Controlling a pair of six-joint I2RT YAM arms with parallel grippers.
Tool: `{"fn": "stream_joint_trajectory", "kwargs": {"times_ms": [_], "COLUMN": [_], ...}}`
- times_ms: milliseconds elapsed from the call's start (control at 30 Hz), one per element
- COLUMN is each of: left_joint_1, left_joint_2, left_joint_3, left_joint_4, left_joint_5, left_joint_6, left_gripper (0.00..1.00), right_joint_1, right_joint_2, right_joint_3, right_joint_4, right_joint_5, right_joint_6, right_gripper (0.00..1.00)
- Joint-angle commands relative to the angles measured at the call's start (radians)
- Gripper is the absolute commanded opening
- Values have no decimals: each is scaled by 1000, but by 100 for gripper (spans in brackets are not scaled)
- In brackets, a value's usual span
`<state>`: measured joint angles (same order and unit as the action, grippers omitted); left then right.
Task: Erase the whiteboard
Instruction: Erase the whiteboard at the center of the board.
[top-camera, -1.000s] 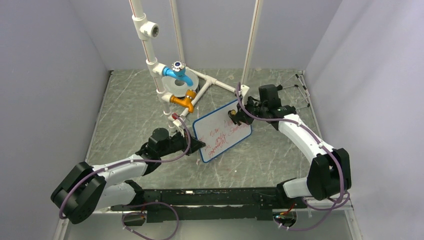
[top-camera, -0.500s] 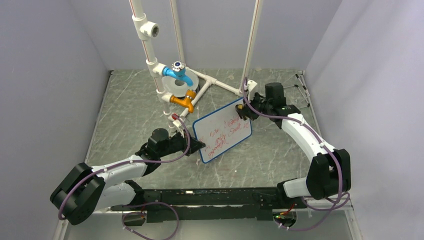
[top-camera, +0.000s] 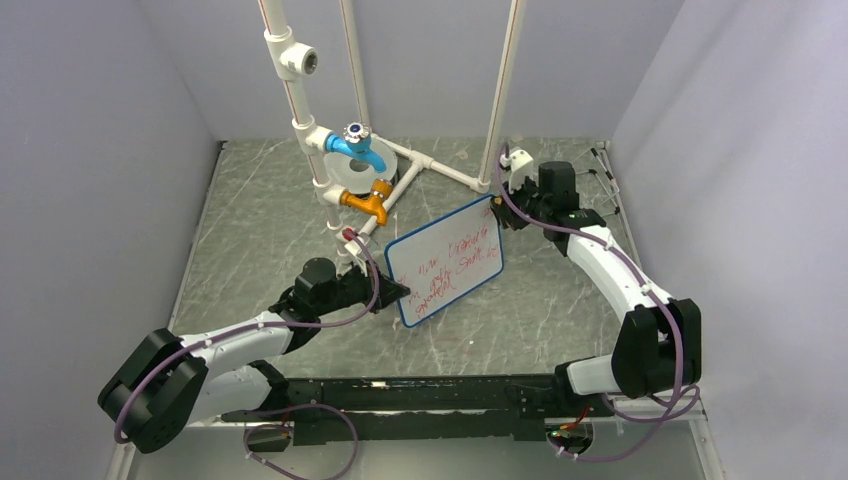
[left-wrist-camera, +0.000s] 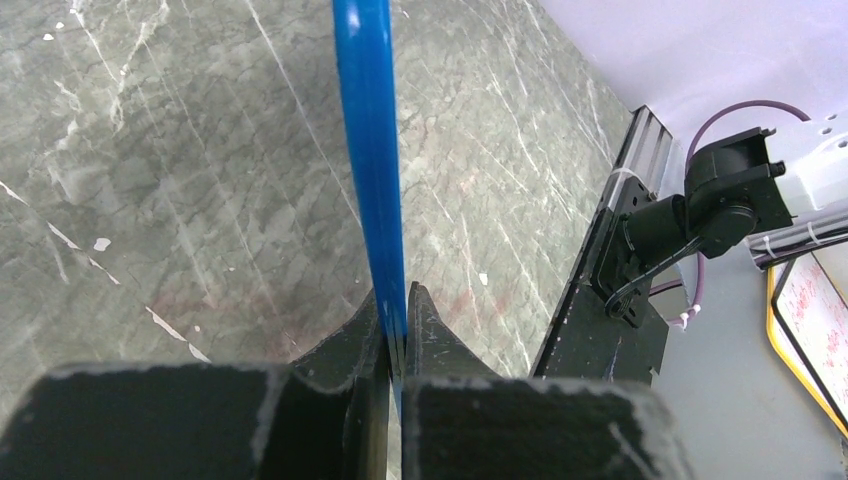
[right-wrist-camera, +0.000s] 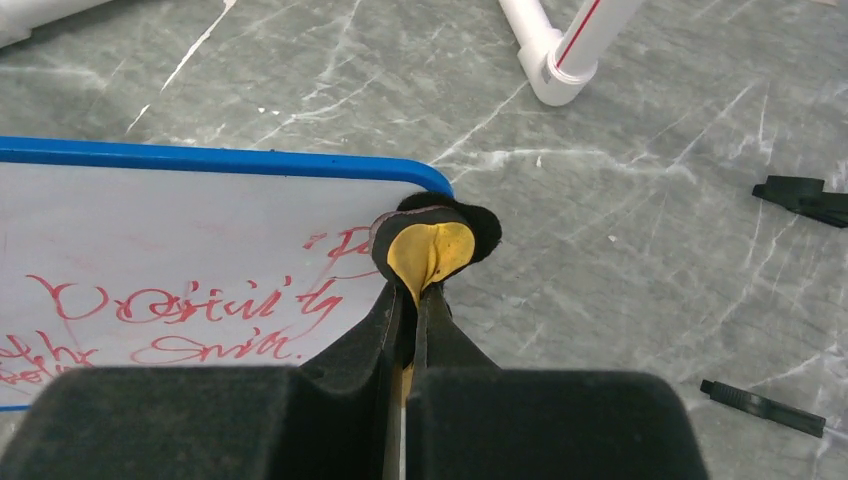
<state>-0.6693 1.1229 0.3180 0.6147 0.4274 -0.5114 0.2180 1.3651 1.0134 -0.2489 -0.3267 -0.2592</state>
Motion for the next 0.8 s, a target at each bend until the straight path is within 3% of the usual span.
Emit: {"fn": "stream_joint_trajectory", "kwargs": {"times_ms": [0,133,233,300,467,567,667,767], "left_joint_1": [-12,-12,-12,-11,-11,-10,-10,-8], "left_joint_2": [-34,-38,-45,-50,-59,-57,-56,-59], "left_joint_3": [15,10,13,12,10,13,14,12], "left_joint_4": [92,92,84,79,68,63,69,73], "left_joint_5": [62,60,59,56,55,59,62,61], "left_joint_6": [28,28,31,33,37,40,40,37], "left_gripper": [0,0,0,0,0,0,0,0], "right_joint_1": [4,53,89,87,13,-2,0,26], "right_joint_2": [-4,-6,-12,-6,1,-4,10,24], "right_joint_3": [1,6,20,26,4,-14,-13,-10], "right_joint_4": [25,-55,-76,-49,49,70,52,-7], "right_joint_5": [-37,-288,-361,-310,3,75,32,-124], "right_joint_6": [-33,-115,-123,-87,31,26,4,-57], "right_gripper": [0,0,0,0,0,0,0,0]}}
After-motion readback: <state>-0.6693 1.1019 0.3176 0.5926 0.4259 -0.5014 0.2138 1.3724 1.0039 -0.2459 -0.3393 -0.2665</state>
